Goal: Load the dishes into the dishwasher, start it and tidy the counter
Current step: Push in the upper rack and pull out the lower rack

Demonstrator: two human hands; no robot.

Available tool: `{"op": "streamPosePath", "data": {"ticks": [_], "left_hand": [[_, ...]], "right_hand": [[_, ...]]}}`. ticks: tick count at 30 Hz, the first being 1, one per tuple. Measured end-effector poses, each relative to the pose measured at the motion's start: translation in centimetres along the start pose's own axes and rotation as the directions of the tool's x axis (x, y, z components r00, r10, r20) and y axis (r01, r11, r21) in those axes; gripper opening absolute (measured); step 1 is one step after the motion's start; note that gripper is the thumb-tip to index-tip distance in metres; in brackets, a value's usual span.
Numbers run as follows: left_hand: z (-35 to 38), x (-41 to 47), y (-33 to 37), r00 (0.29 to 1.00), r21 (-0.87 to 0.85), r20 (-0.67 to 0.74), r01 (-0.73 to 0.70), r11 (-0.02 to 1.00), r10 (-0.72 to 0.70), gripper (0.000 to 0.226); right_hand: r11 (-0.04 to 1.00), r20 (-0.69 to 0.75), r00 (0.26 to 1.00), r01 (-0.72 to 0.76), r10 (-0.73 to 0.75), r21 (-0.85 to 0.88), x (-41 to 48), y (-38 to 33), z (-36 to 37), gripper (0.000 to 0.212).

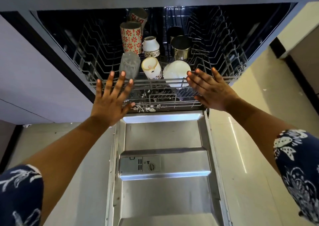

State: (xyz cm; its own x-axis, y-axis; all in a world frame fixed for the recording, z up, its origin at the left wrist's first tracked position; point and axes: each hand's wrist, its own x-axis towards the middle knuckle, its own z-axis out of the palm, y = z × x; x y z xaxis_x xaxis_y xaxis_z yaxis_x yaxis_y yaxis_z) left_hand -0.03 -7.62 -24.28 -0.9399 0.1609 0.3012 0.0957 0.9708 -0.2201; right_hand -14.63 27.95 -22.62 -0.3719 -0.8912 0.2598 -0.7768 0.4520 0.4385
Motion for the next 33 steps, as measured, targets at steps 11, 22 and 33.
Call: {"op": "streamPosePath", "data": {"ticks": [11, 22, 33], "left_hand": [[1.1, 4.1, -0.8, 0.991, -0.020, 0.115, 0.076, 0.997, -0.073, 0.078], [0.5, 6.8, -1.1, 0.930, 0.045, 0.350, 0.102, 0.994, -0.111, 0.095], [1.7, 1.5, 3.1, 0.977, -0.117, 0.213, 0.003, 0.993, 0.022, 0.085]], "right_hand": [[1.000, 0.179, 0.984, -0.009, 0.006, 0.016, 3.0, 3.2, 0.9, 0.097], [0.998, 0.445, 0.895, 0.006, -0.029, 0.055, 5.2, 5.4, -0.4, 0.099], [0.956, 0.293, 0.929, -0.269, 0.225, 0.120, 1.3, -6.3, 1.3, 0.084]]}}
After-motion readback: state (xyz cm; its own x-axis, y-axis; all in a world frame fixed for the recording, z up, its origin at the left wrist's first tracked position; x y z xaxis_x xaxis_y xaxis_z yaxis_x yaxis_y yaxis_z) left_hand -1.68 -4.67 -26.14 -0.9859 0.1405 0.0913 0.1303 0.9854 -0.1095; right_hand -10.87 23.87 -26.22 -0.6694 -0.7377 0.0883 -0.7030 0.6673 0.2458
